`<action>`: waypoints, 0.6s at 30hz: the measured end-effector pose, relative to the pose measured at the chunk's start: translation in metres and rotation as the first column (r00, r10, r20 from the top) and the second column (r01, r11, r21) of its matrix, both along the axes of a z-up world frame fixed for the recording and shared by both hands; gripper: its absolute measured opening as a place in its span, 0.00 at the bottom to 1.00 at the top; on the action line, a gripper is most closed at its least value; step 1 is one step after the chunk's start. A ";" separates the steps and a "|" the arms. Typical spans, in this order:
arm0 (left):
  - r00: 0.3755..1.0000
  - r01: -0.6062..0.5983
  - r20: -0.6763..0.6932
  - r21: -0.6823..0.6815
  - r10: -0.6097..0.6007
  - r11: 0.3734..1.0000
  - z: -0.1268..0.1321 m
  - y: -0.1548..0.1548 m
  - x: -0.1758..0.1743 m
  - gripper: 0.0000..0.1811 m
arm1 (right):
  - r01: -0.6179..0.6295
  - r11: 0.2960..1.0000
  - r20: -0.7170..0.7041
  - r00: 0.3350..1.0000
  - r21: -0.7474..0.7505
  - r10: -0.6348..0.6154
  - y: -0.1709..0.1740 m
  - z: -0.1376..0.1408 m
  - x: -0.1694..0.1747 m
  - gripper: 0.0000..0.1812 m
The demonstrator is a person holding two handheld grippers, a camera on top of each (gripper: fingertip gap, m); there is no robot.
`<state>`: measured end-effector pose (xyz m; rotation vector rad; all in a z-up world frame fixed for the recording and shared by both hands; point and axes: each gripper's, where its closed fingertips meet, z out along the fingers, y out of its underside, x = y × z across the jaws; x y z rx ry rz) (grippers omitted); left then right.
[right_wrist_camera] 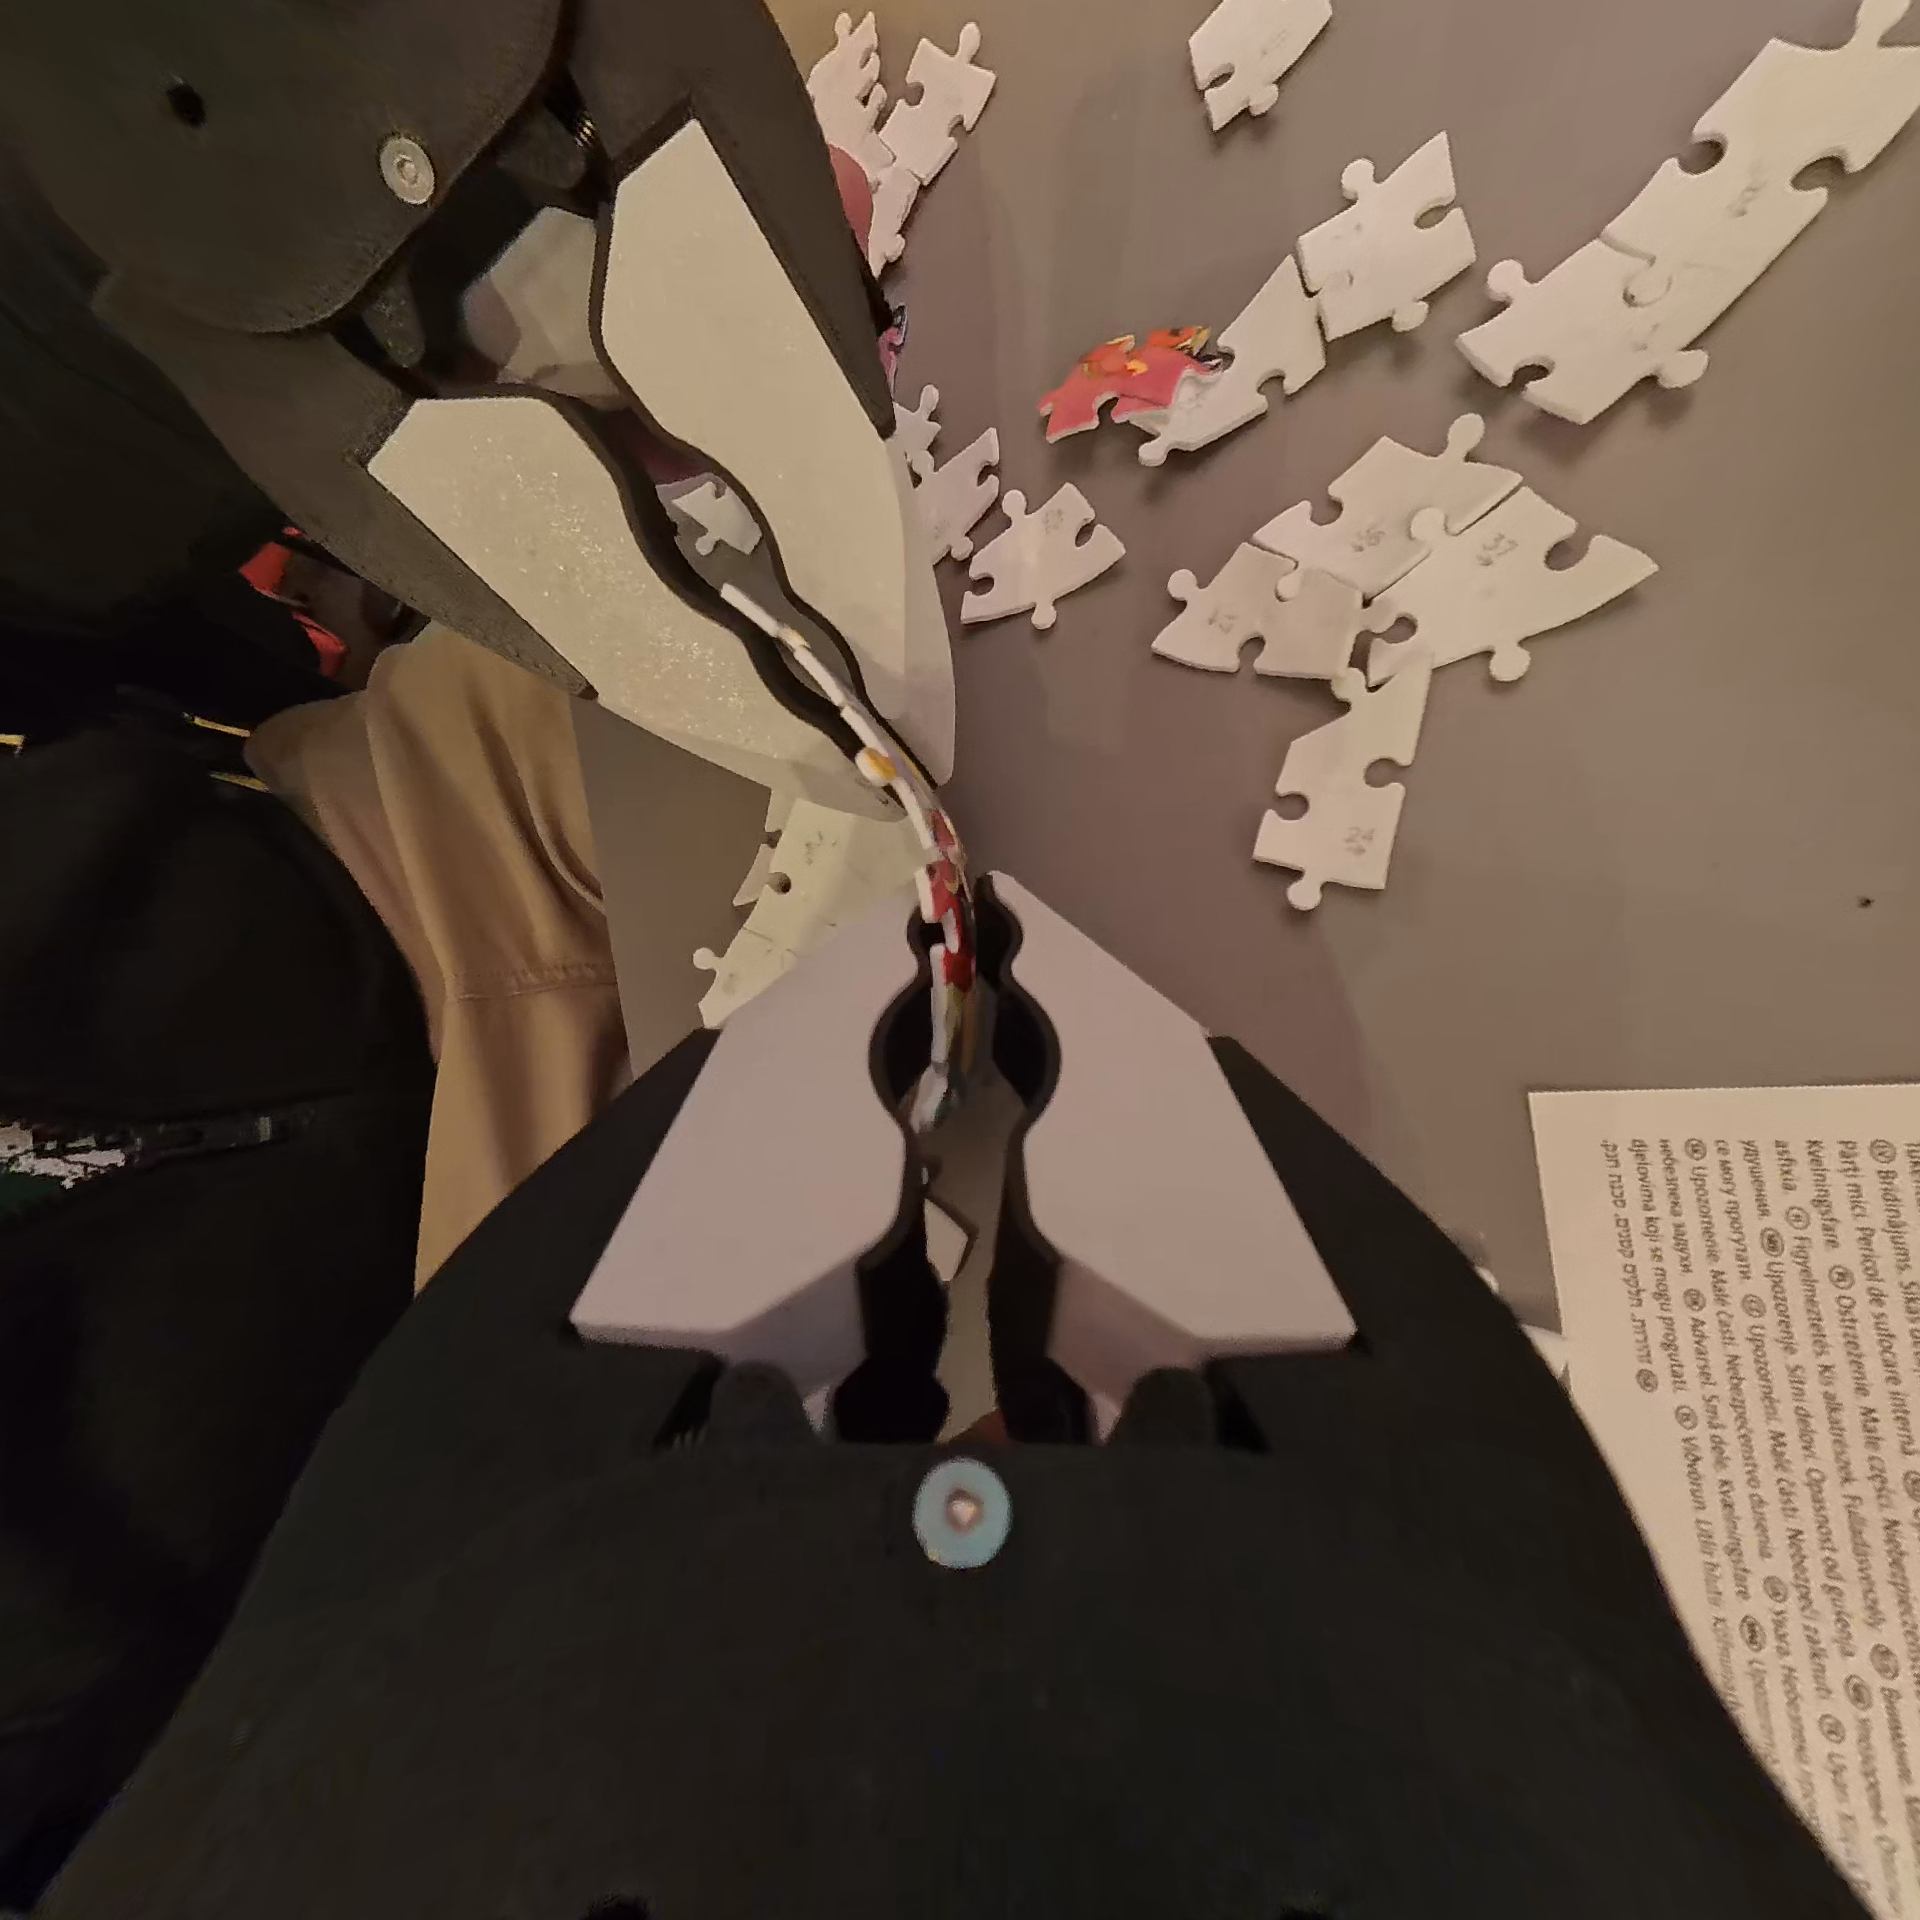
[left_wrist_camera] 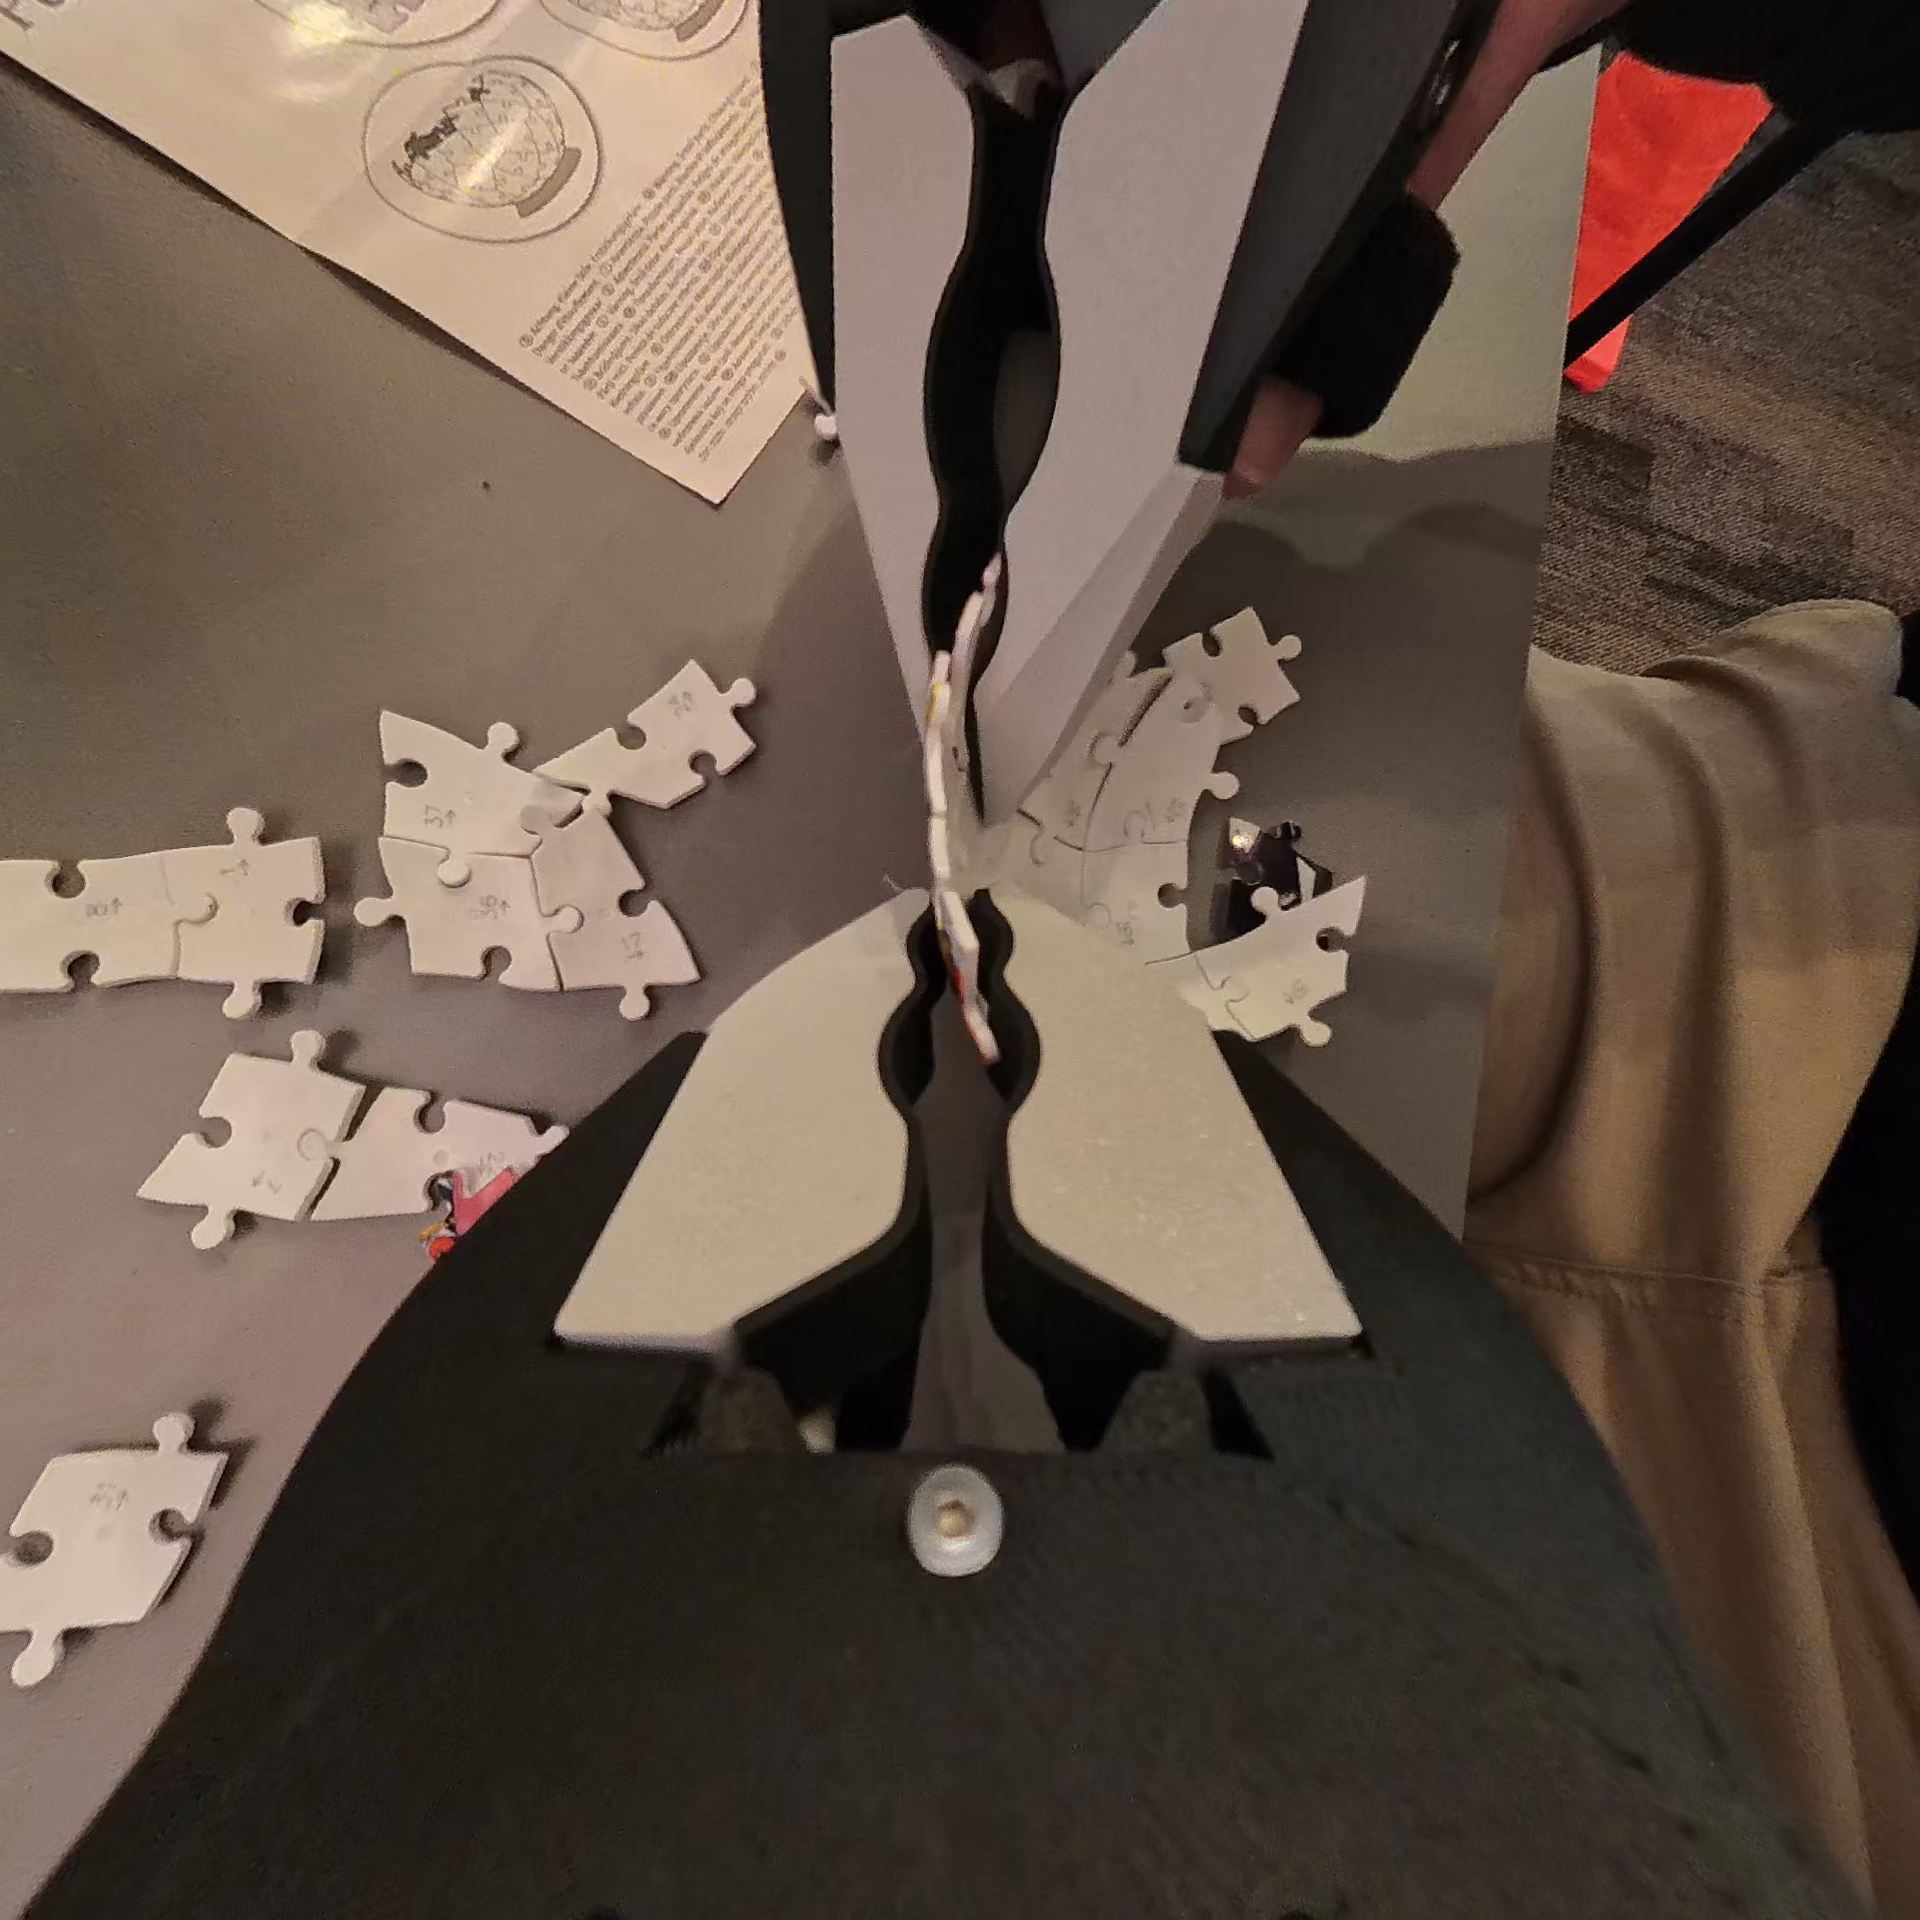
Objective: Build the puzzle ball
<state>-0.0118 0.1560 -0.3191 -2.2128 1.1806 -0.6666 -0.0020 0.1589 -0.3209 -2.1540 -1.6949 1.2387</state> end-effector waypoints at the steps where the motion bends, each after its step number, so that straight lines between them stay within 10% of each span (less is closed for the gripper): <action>1: 1.000 0.000 0.009 -0.002 0.000 1.000 0.001 0.000 0.000 0.02 | -0.006 1.000 -0.006 1.000 0.005 0.006 0.000 0.001 0.000 0.01; 18: 0.991 0.133 -0.014 0.047 -0.133 0.990 -0.001 -0.011 0.003 0.03 | -0.106 0.993 0.026 0.994 0.045 0.105 -0.013 -0.002 0.003 0.01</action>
